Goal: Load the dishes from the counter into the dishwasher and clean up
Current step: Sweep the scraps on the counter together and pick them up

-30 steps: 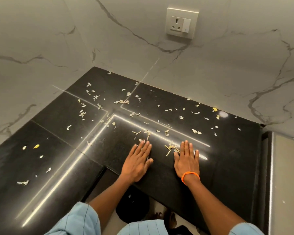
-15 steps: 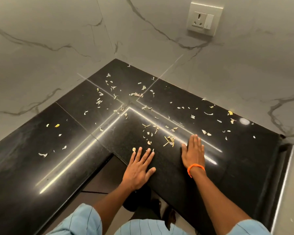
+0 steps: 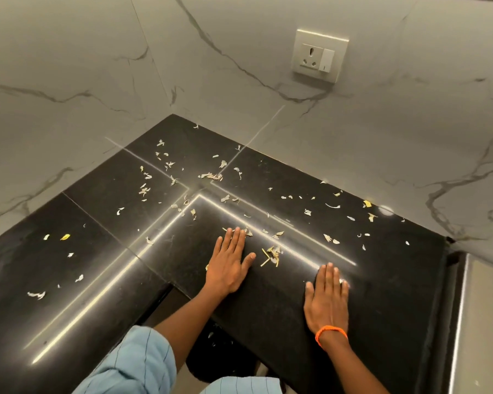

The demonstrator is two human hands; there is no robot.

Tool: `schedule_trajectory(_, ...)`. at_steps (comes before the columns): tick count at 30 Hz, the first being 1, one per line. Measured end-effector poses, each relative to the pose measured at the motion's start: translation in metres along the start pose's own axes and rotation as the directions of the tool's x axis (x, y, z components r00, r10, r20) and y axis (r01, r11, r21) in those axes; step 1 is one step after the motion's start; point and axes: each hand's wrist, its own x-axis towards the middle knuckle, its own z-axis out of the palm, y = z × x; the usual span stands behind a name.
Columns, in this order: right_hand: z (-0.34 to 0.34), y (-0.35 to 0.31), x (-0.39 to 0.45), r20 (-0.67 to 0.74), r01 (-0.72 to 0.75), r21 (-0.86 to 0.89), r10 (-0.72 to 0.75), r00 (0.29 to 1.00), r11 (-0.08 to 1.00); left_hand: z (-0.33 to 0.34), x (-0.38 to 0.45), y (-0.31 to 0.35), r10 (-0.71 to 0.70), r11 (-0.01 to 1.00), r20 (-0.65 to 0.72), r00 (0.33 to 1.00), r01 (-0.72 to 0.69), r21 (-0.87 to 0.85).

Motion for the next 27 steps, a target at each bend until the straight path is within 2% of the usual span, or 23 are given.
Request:
schedule_trajectory(5, 0.003, -0.068, 0.015, 0.032, 0.092, 0.004, -0.092, 0.995, 0.996, 0.013, -0.045, -0.025, 0.004, 1.000, -0.054, 0.999, -0.004, 0.005)
schedule_trajectory(10, 0.005, -0.133, 0.041, 0.103, 0.166, 0.039, -0.169, 0.980, 0.985, 0.032, -0.081, -0.041, 0.003, 1.000, 0.002, 1.000, -0.003, 0.026)
schedule_trajectory(14, 0.001, -0.167, 0.061, 0.167, 0.358, 0.094, -0.369, 0.914, 0.929, 0.024, -0.065, -0.055, 0.003, 0.998, 0.011, 1.000, -0.004, 0.057)
schedule_trajectory(16, -0.004, -0.160, 0.066, 0.134, 0.383, 0.144, -0.401, 0.906, 0.913, 0.019, -0.047, -0.058, 0.009, 0.998, 0.013, 1.000, -0.010, 0.058)
schedule_trajectory(20, -0.017, -0.112, 0.074, -0.012, 0.247, 0.140, -0.247, 0.969, 0.959, 0.013, -0.002, -0.069, 0.013, 0.998, 0.017, 1.000, -0.015, 0.065)
schedule_trajectory(23, -0.026, -0.049, 0.081, -0.097, 0.042, 0.071, -0.035, 0.995, 0.997, 0.007, 0.029, -0.081, 0.018, 0.997, 0.006, 1.000, -0.019, 0.071)
schedule_trajectory(25, -0.032, 0.002, 0.076, -0.119, -0.149, 0.053, 0.155, 0.981, 0.987, 0.004, 0.042, -0.075, 0.002, 1.000, -0.010, 1.000, -0.002, 0.026)
schedule_trajectory(27, -0.032, 0.041, 0.060, -0.109, -0.325, 0.052, 0.329, 0.938, 0.944, 0.004, 0.043, -0.056, 0.022, 0.999, -0.034, 0.999, -0.023, -0.027)
